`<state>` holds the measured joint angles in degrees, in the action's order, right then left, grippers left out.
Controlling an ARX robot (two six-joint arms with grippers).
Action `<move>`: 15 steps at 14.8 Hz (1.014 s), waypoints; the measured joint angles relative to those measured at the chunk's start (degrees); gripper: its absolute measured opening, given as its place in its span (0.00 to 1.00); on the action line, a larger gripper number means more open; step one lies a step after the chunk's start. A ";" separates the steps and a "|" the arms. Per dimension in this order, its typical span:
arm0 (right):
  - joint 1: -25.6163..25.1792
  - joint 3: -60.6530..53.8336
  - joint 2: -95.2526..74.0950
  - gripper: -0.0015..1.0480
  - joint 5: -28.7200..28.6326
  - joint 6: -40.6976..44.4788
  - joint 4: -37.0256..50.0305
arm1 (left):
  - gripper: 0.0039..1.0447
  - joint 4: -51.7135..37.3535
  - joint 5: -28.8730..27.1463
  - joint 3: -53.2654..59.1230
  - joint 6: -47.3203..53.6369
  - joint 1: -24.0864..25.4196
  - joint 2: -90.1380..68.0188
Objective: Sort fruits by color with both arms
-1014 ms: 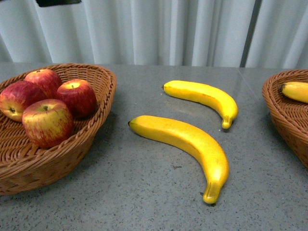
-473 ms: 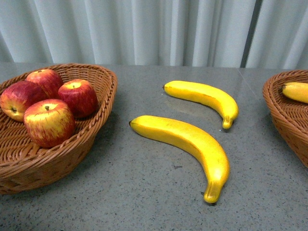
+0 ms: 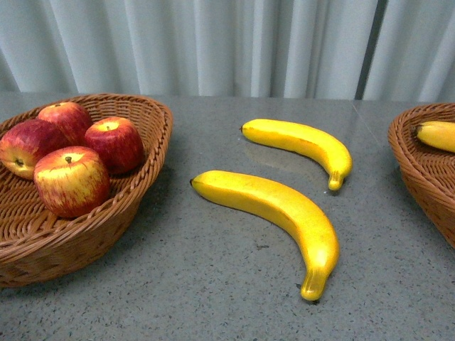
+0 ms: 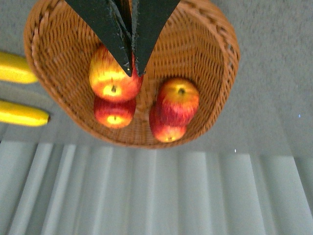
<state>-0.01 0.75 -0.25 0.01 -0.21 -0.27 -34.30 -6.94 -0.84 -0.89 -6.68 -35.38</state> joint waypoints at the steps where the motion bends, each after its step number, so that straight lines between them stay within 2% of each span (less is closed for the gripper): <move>1: 0.00 0.00 0.00 0.94 0.00 0.00 0.02 | 0.01 1.95 0.92 0.00 0.00 0.81 1.46; 2: 0.00 0.00 0.00 0.94 0.00 0.00 0.00 | 0.01 4.44 5.31 0.00 0.07 4.15 4.48; 4: 0.00 0.00 0.00 0.94 0.00 0.00 0.00 | 0.01 7.63 6.01 0.02 0.04 7.08 8.66; 15: 0.00 0.00 0.00 0.94 0.00 0.00 0.02 | 0.01 21.92 6.93 0.02 0.07 6.56 23.08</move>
<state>-0.01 0.75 -0.25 0.01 -0.21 -0.25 -12.38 -0.01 -0.82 -0.82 -0.12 -12.29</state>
